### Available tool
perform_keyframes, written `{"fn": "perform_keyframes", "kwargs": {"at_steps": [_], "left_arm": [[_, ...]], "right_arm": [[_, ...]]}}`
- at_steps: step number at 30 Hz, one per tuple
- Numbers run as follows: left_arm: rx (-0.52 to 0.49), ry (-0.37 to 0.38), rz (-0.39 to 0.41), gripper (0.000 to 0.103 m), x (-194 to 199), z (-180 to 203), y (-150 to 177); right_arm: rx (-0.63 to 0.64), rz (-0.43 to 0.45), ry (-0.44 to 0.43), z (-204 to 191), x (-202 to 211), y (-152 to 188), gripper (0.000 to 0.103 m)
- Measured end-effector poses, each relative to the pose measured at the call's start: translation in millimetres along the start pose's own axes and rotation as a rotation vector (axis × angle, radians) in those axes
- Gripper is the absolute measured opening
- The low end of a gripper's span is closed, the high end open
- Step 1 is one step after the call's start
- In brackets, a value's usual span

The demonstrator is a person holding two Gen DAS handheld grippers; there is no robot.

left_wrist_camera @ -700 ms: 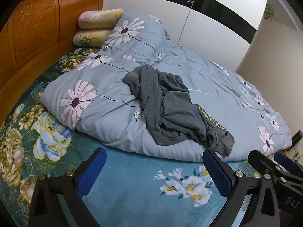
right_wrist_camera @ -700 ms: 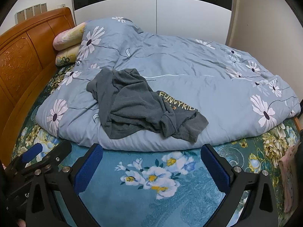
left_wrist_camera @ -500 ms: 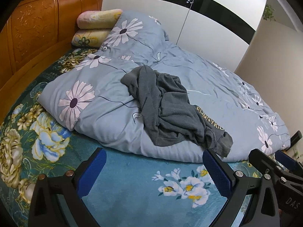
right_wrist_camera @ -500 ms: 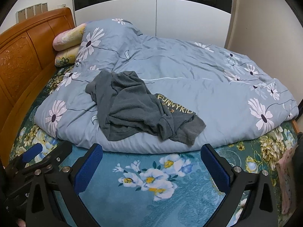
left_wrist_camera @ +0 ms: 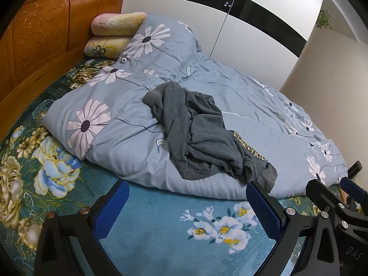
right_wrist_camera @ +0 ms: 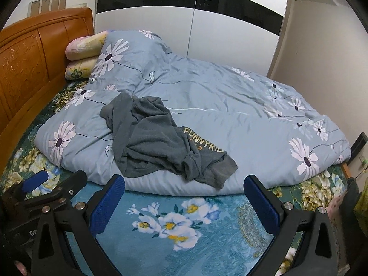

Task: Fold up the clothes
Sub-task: 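Move both grippers toward the grey sweatshirt on the duvet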

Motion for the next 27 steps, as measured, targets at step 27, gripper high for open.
{"fn": "perform_keyframes", "kwargs": {"at_steps": [27], "left_arm": [[-0.048,-0.013,-0.020,0.103,-61,33,-5]], "right_arm": [[-0.046,0.007,-0.040,30,-57,0,0.103]]}}
Point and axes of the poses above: each gripper's, at about its wrist camera, not at the fingertips, and x roughly against the way its jaws point, z to its right, y to its underside, the point moved 10 cm from there along -x, roughly the way its jaws point, and after that the axes turned 10 degrees about x, right-handed, at the moved point
